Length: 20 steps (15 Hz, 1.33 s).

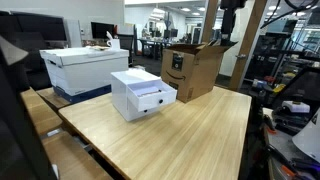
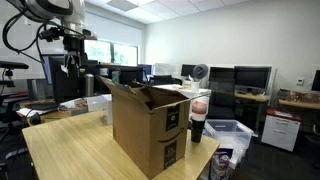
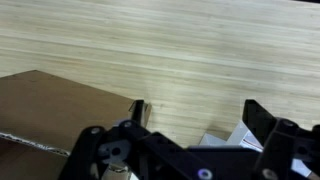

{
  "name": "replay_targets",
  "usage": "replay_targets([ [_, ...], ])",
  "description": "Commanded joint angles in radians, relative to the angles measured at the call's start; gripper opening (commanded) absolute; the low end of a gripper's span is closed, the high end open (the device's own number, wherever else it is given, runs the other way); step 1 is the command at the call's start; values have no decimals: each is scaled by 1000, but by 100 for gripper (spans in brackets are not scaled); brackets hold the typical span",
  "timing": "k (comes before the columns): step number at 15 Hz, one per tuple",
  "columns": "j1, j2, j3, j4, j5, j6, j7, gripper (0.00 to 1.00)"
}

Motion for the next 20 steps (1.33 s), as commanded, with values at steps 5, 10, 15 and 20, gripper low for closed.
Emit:
replay_targets([
  [5, 10, 1, -9, 2, -4, -2, 4, 100],
  [10, 10, 1, -9, 2, -4, -2, 4, 100],
  [15, 14, 5, -5, 3, 1, 4, 7, 100],
  [20, 37, 18, 10, 12, 18, 28, 27, 100],
])
